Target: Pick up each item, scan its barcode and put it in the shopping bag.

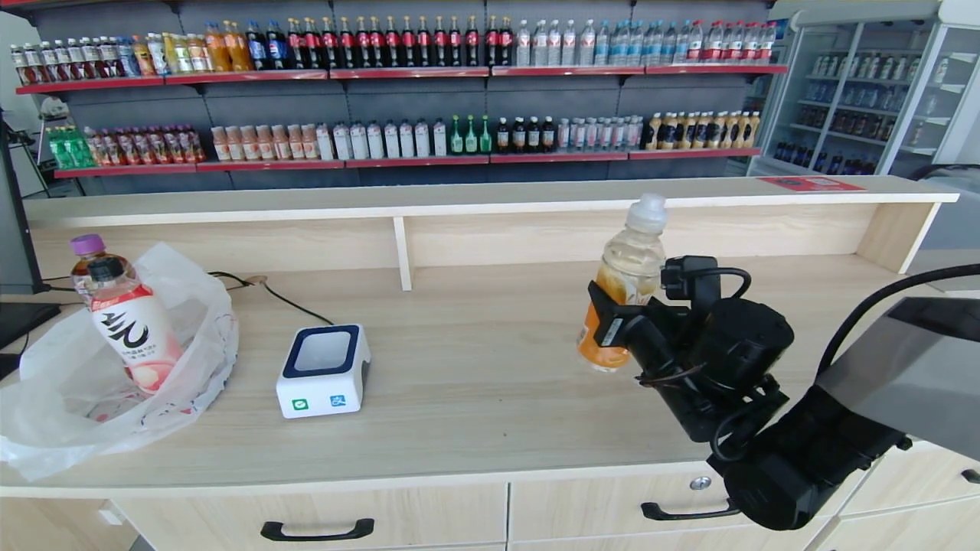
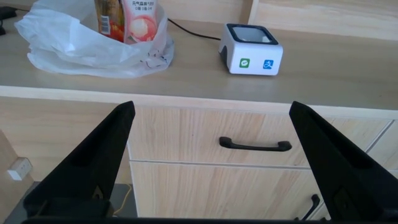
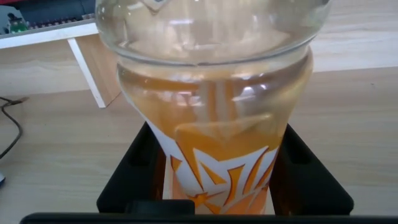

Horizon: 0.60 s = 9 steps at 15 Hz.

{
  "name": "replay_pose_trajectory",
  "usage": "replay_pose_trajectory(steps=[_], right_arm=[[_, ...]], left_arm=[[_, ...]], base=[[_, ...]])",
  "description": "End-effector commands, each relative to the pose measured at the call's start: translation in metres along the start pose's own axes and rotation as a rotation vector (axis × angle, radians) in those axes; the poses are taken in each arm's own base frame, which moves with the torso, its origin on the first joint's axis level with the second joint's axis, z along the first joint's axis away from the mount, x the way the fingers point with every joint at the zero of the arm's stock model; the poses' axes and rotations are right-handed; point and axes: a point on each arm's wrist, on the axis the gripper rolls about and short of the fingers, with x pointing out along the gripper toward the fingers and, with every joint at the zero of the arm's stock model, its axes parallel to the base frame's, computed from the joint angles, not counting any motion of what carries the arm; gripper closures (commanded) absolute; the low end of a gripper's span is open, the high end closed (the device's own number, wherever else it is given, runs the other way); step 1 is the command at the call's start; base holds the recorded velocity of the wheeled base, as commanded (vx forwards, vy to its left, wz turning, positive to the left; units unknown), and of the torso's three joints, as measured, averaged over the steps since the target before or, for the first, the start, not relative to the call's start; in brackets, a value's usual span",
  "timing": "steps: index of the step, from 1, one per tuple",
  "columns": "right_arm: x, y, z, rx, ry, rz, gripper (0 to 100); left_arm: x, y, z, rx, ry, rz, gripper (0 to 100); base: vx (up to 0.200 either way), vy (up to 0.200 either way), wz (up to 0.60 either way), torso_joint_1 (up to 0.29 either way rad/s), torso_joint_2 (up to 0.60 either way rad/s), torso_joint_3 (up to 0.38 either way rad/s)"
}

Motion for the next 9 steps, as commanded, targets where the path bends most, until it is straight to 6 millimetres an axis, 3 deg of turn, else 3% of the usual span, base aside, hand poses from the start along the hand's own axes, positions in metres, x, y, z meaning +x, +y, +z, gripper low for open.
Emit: replay_pose_trajectory(steps=[1, 9], right_arm=[[-0.010, -0.001, 0.019, 0.010, -0.032, 0.003, 100], [-0.047, -0.007, 0.055, 0.024, -0.067, 0.016, 100]], left_arm=[[0.000, 0.000, 0.000, -0.001, -0.001, 0.000, 0], [0.000, 0.000, -0.001, 0.004, 0.005, 0.000, 0]], base=[[0.000, 0.000, 0.00, 0.000, 0.00, 0.000], [0.000, 0.000, 0.00, 0.000, 0.00, 0.000]])
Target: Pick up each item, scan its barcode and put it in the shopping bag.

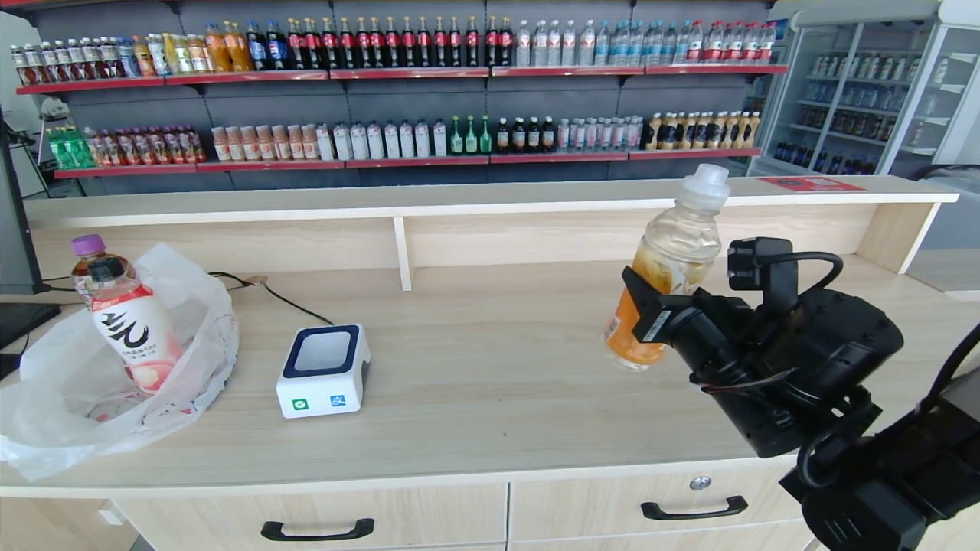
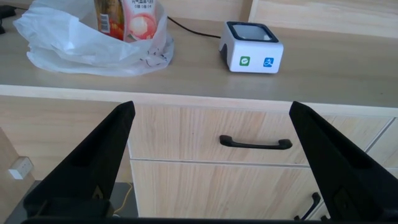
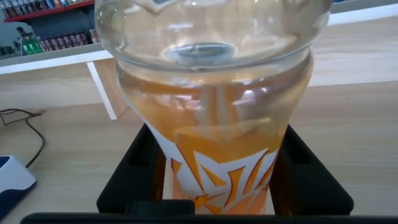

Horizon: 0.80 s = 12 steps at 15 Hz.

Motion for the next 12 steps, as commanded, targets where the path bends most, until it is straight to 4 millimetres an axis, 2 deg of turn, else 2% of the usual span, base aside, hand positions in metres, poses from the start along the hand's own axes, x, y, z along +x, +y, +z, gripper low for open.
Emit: replay_pose_trajectory(steps=[1, 5, 7, 9, 12], right_arm=[[-0.011, 0.003, 0.019, 0.017, -0.042, 0.018, 100], [-0.033, 0.014, 0.033, 0.039, -0.056, 0.076, 100], [-0.037, 0.015, 0.043, 0.053, -0.088, 0.087, 100], [-0.050, 0.013, 0.058, 0.069, -0.121, 0.099, 100], [-0.075, 0.027, 0.065, 0.098, -0.114, 0.189, 100]], left_arm=[[0.000, 0.000, 0.000, -0.001, -0.001, 0.001, 0], [0.000, 0.000, 0.000, -0.001, -0.001, 0.001, 0], [0.000, 0.000, 0.000, -0.001, -0.001, 0.001, 0], [0.000, 0.000, 0.000, -0.001, -0.001, -0.001, 0], [0.000, 0.000, 0.000, -0.001, -0.001, 0.001, 0]], base=[[0.000, 0.000, 0.00, 0.000, 0.00, 0.000], [0.000, 0.000, 0.00, 0.000, 0.00, 0.000], [0.000, 0.000, 0.00, 0.000, 0.00, 0.000], [0.000, 0.000, 0.00, 0.000, 0.00, 0.000], [0.000, 0.000, 0.00, 0.000, 0.00, 0.000]])
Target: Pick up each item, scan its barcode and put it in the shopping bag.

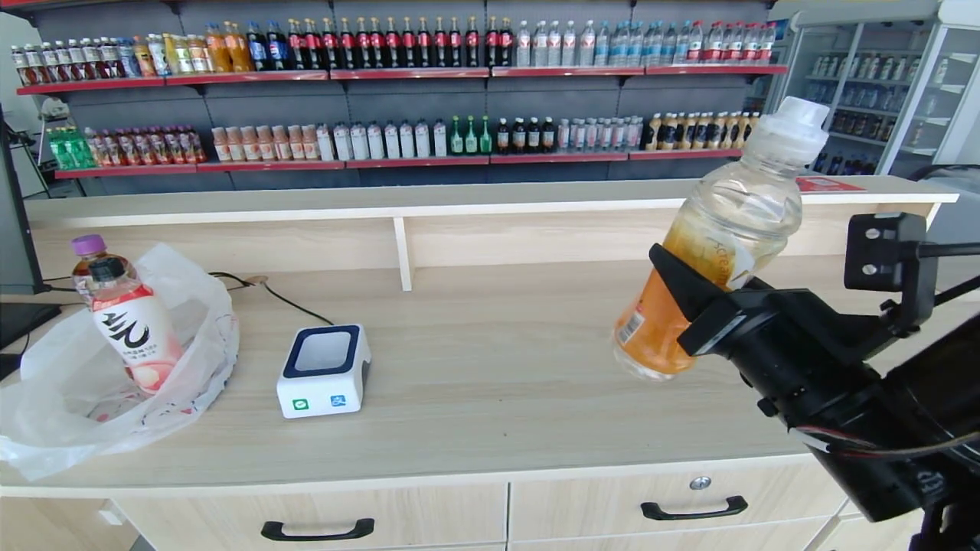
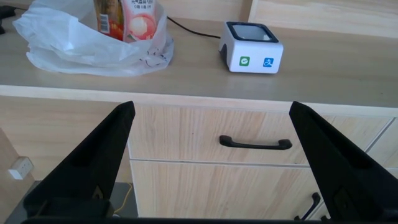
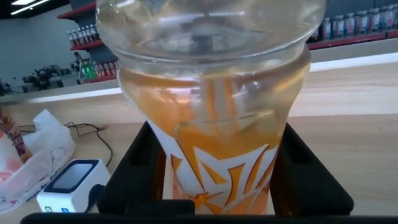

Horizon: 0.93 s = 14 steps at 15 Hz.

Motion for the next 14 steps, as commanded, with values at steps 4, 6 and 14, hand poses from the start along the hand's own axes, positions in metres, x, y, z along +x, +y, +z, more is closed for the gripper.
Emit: replay_pose_trajectory(steps=[4, 6, 14], right_arm=[[-0.040, 0.024, 0.026, 0.103, -0.034, 0.156, 100], [-0.050, 0.039, 0.026, 0.150, -0.008, 0.241, 100], [-0.049, 0.052, 0.037, 0.337, 0.012, 0.580, 100]], left_arm=[[0.000, 0.000, 0.000, 0.000, -0.001, 0.001, 0], [0.000, 0.000, 0.000, 0.000, -0.001, 0.001, 0], [0.000, 0.000, 0.000, 0.000, -0.001, 0.001, 0]], base=[[0.000, 0.000, 0.00, 0.000, 0.00, 0.000], [0.000, 0.000, 0.00, 0.000, 0.00, 0.000], [0.000, 0.000, 0.00, 0.000, 0.00, 0.000]])
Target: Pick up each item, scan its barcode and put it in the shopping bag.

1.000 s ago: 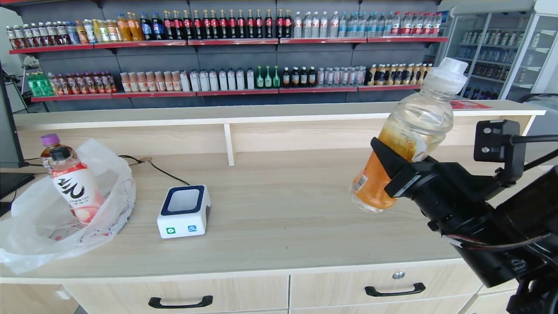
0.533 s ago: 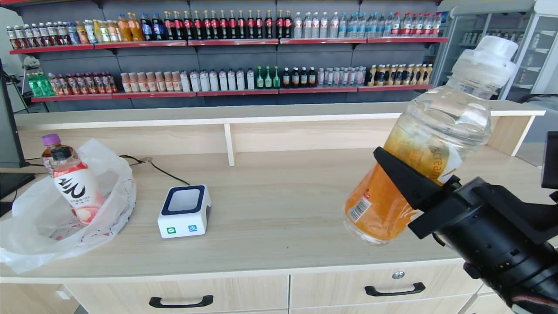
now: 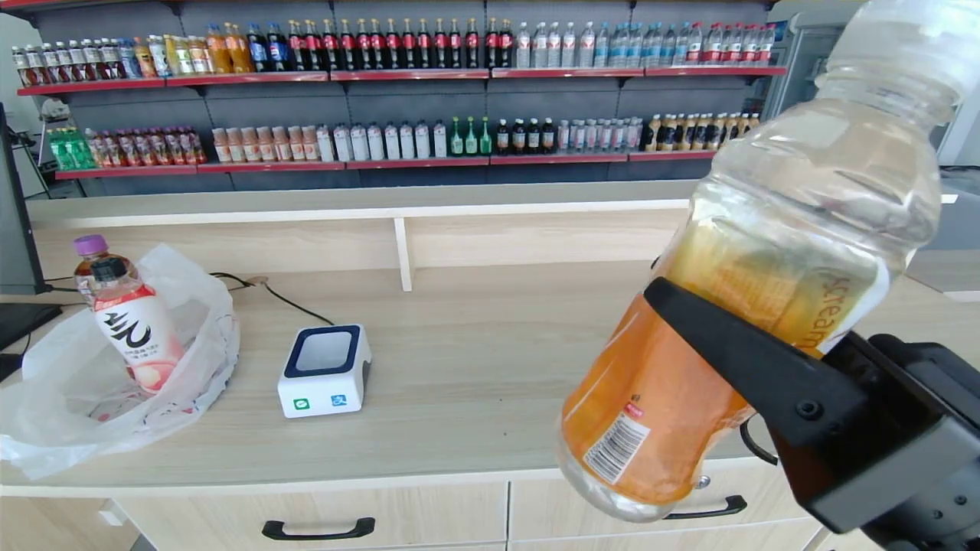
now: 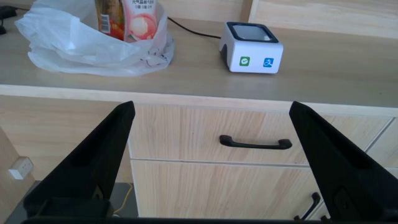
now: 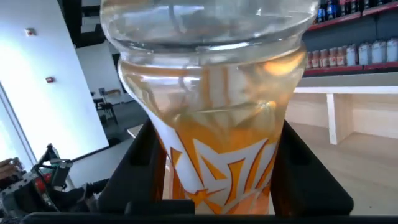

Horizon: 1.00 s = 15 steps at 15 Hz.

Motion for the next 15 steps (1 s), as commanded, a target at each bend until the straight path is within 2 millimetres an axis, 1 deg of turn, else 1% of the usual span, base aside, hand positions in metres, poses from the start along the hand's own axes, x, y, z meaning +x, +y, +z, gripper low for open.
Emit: replay_pose_trajectory(steps=[1, 2, 6, 9, 10, 11, 14, 15], right_arm=[[0.005, -0.001, -0.001, 0.067, -0.004, 0.002, 100], [0.006, -0.001, -0.001, 0.132, -0.006, 0.003, 100], [0.008, -0.001, -0.002, 0.192, -0.003, 0.009, 100], [0.008, 0.003, 0.009, 0.230, -0.030, 0.053, 100], [0.010, 0.004, 0.012, 0.265, -0.042, 0.062, 100], [0.015, 0.005, 0.020, 0.305, -0.079, 0.079, 100], [0.019, 0.008, 0.026, 0.347, -0.096, 0.114, 100], [0.019, 0.010, 0.025, 0.373, -0.086, 0.127, 100]], left_arm=[[0.000, 0.000, 0.000, 0.000, -0.001, 0.000, 0], [0.000, 0.000, 0.000, 0.000, -0.001, 0.001, 0], [0.000, 0.000, 0.000, 0.000, -0.001, 0.001, 0], [0.000, 0.000, 0.000, 0.000, -0.001, 0.001, 0], [0.000, 0.000, 0.000, 0.000, -0.001, 0.001, 0], [0.000, 0.000, 0.000, 0.000, -0.001, 0.001, 0], [0.000, 0.000, 0.000, 0.000, -0.001, 0.001, 0], [0.000, 0.000, 0.000, 0.000, -0.001, 0.001, 0]], base=[[0.000, 0.000, 0.00, 0.000, 0.00, 0.000], [0.000, 0.000, 0.00, 0.000, 0.00, 0.000], [0.000, 0.000, 0.00, 0.000, 0.00, 0.000], [0.000, 0.000, 0.00, 0.000, 0.00, 0.000], [0.000, 0.000, 0.00, 0.000, 0.00, 0.000], [0.000, 0.000, 0.00, 0.000, 0.00, 0.000], [0.000, 0.000, 0.00, 0.000, 0.00, 0.000], [0.000, 0.000, 0.00, 0.000, 0.00, 0.000]])
